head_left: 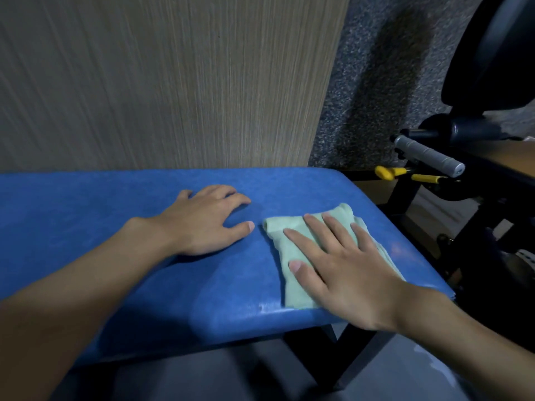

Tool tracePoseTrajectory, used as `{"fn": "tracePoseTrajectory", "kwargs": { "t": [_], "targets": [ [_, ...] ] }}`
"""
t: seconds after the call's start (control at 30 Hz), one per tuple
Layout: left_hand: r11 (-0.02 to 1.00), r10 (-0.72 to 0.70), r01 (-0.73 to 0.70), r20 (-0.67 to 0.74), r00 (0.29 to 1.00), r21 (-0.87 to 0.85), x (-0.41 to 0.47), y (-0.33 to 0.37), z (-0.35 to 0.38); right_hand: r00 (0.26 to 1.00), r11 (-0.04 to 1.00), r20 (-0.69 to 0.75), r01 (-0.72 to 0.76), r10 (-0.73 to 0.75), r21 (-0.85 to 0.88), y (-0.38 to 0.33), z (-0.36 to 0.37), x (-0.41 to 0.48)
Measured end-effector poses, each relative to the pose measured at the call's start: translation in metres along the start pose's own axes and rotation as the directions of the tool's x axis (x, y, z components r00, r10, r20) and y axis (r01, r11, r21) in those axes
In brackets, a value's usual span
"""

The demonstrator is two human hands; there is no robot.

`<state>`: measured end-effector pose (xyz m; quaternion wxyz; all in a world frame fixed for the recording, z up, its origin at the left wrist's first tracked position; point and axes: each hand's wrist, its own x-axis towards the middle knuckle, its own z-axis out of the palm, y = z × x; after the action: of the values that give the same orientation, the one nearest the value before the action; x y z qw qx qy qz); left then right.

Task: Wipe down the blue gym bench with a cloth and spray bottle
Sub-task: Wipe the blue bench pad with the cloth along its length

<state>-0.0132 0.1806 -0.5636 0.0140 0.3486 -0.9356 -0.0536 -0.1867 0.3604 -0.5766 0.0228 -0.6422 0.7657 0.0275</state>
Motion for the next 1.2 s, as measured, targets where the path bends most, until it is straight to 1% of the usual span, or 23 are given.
{"fn": "tracePoseTrajectory", "kwargs": {
  "t": [0.07,0.17,0.27,0.47,0.53,0.63,0.73,0.83,1.0,1.13,1.2],
  "targets": [
    [0.999,-0.021,0.02,0.027,0.999,0.029,-0.001,-0.002,-0.001,1.0,1.0,0.011,0.009,-0.009,0.002,0.0,0.0,-0.008],
    [0.998,-0.013,0.008,0.073,0.997,0.066,-0.002,-0.005,0.003,1.0,1.0,0.019,0.004,-0.004,0.021,0.001,-0.003,0.011],
    [0.998,-0.008,0.005,0.058,0.998,0.059,0.0,-0.006,0.005,0.999,0.998,0.04,-0.032,0.03,0.049,0.006,-0.005,0.056],
    [0.997,0.006,-0.009,0.046,0.999,0.075,0.002,-0.008,0.007,0.991,0.99,0.028,-0.13,0.128,0.052,0.015,-0.01,0.178],
    [0.996,0.009,-0.014,0.056,0.998,0.085,0.002,-0.009,0.007,0.986,0.983,0.041,-0.165,0.162,0.086,0.015,-0.015,0.204],
    [0.996,0.013,-0.019,0.067,0.998,0.09,0.002,-0.012,0.007,0.98,0.973,0.045,-0.196,0.192,0.121,0.015,-0.019,0.219],
    [0.998,0.019,-0.023,0.071,0.997,0.057,-0.001,-0.015,0.006,0.981,0.975,0.046,-0.192,0.188,0.111,0.012,-0.017,0.211],
    [0.999,0.031,-0.032,0.039,0.999,0.032,-0.005,-0.018,0.003,0.986,0.983,0.055,-0.161,0.157,0.085,0.007,-0.012,0.181],
    [1.0,0.008,-0.009,0.025,1.0,0.022,-0.012,-0.019,0.001,0.999,0.997,0.033,-0.038,0.036,0.061,-0.009,-0.005,0.089],
    [1.0,-0.019,0.018,0.035,0.999,0.017,-0.02,-0.019,-0.002,0.999,0.999,0.005,0.047,-0.047,0.002,-0.021,-0.002,0.01],
    [0.999,-0.028,0.027,0.038,0.999,0.023,-0.022,-0.021,-0.001,0.998,0.998,0.032,0.062,-0.062,-0.007,-0.023,-0.003,-0.008]
  ]
}}
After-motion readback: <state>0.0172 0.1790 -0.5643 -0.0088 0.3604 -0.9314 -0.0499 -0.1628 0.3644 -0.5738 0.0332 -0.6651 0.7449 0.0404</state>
